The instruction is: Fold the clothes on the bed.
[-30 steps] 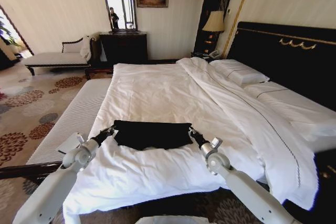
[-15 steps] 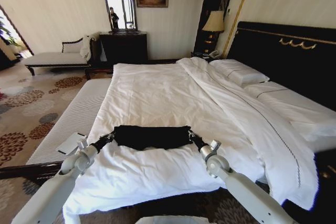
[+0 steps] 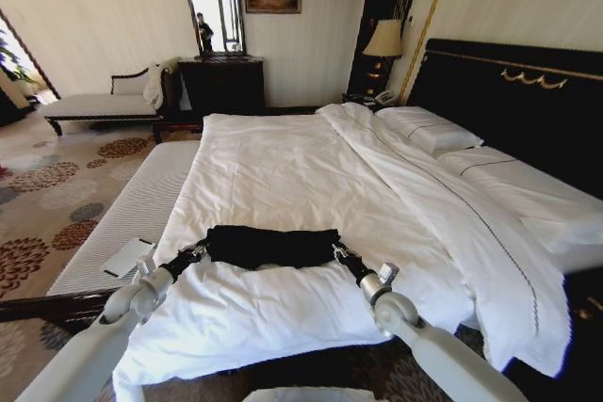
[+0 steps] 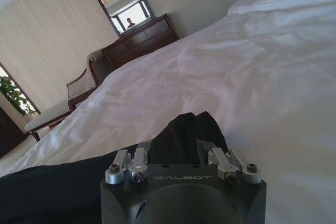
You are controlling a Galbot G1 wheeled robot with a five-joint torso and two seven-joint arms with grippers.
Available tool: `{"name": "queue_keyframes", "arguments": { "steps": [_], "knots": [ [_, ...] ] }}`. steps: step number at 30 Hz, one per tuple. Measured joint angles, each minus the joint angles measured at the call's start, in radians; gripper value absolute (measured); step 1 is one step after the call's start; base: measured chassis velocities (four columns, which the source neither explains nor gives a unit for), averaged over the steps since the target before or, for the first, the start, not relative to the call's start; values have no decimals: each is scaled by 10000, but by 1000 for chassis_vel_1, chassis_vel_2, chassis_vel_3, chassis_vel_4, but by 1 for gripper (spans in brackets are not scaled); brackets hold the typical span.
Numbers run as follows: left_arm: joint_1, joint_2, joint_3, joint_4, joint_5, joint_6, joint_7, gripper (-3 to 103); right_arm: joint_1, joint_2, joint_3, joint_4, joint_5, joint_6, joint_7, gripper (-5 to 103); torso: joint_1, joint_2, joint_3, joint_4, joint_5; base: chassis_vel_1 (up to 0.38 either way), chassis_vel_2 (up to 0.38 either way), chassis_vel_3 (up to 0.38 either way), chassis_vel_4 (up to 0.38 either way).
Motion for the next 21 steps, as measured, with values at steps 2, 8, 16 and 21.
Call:
{"name": "queue_keyframes", "arguments": {
  "steps": [2,8,16,21],
  "knots": [
    [448,194,-465,-212,-48,-87,151,51,-557,-252,438,434,3,-63,327,54,0,0,0,-2,1,0,0,0,0],
    [313,102,-1314,-1218,-1116,157,-506,72,-1016,-647,1413,1788,609,-402,839,76,-2,1,-1,-10,1,0,0,0,0],
    [-1776,-459,-449,-2121,-1252,2469,-3894,97,1829,-369,465,1211,2020,-2070,2667,99,1,-1,2,-2,3,0,0,0,0],
    [-2863,-804,597,-1673,-1011,3927,-5352,100,3130,-36,-264,300,2789,-2822,3412,100,2,-2,3,-7,0,0,0,0,0]
  ]
}}
